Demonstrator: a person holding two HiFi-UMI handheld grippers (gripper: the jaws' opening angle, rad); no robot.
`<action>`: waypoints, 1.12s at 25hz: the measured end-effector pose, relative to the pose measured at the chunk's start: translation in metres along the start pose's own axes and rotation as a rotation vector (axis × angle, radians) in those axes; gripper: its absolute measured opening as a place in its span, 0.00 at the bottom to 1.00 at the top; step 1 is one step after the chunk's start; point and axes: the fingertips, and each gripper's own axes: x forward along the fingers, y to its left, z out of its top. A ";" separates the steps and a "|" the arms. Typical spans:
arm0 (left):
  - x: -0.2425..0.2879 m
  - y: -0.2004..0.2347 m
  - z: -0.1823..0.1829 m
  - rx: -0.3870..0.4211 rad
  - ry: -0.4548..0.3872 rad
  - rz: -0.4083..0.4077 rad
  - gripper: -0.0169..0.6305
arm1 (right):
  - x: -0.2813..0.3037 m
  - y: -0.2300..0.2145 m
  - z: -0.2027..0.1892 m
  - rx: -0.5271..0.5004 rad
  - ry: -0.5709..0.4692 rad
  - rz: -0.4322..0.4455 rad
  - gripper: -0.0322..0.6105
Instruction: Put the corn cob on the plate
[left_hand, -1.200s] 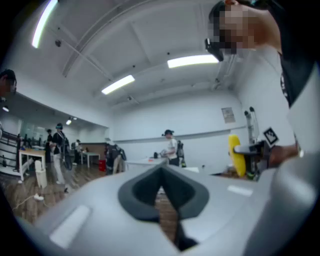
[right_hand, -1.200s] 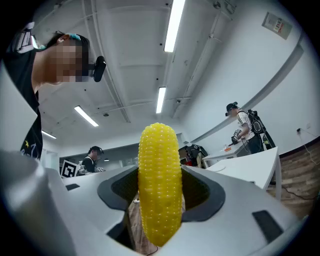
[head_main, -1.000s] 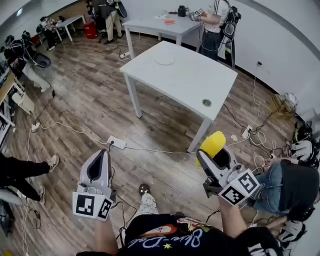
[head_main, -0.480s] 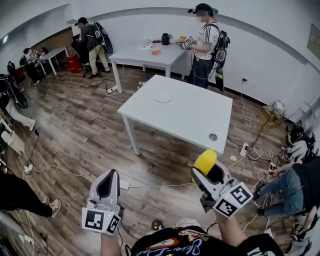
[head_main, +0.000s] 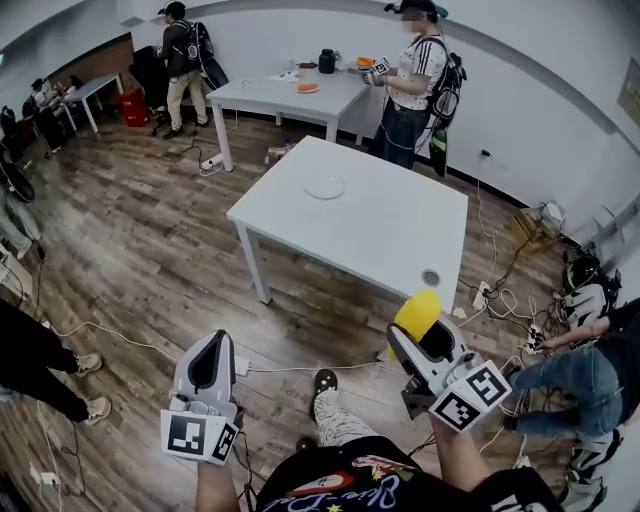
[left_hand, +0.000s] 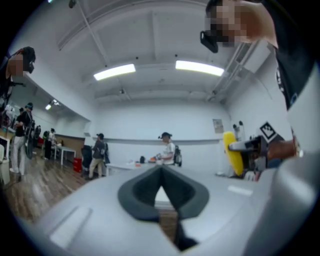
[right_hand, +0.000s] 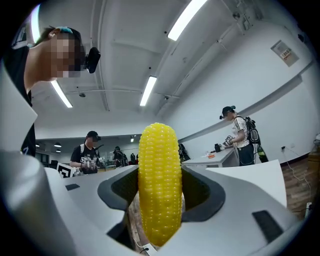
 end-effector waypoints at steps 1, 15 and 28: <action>0.007 0.007 0.000 0.007 0.002 0.003 0.02 | 0.011 -0.002 0.002 -0.002 -0.009 0.016 0.45; 0.199 0.058 0.006 0.049 -0.020 0.013 0.02 | 0.159 -0.130 0.017 0.057 -0.005 0.075 0.45; 0.358 0.074 -0.021 0.054 0.035 -0.063 0.02 | 0.273 -0.254 0.010 0.044 0.060 0.051 0.45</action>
